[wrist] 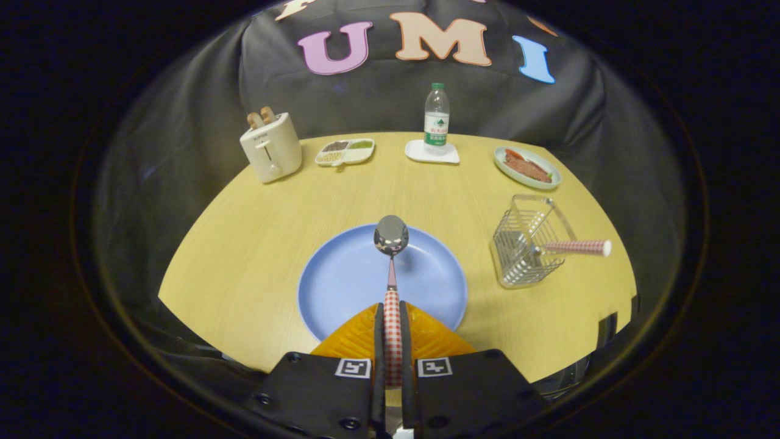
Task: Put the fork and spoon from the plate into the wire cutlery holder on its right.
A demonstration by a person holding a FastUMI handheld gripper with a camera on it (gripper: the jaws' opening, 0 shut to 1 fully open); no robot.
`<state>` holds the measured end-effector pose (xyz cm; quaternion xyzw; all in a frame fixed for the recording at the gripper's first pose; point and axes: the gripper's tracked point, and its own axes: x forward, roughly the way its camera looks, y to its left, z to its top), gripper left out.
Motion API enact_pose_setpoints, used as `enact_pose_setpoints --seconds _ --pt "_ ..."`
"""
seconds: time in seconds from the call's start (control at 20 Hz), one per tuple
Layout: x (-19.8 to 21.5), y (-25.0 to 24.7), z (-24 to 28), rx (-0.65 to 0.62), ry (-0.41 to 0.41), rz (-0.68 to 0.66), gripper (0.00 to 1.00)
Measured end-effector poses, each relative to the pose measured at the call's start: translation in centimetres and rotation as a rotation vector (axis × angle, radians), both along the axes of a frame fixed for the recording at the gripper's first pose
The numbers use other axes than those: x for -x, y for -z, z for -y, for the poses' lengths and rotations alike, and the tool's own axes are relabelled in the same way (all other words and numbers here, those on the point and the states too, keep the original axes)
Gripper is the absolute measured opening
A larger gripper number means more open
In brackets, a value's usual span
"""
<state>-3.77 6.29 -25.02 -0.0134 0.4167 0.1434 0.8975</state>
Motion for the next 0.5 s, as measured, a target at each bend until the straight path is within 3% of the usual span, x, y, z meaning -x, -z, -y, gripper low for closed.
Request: enact_pose_setpoints --seconds 0.5 --pt "-4.4 -7.0 9.6 0.062 -0.06 -0.085 0.14"
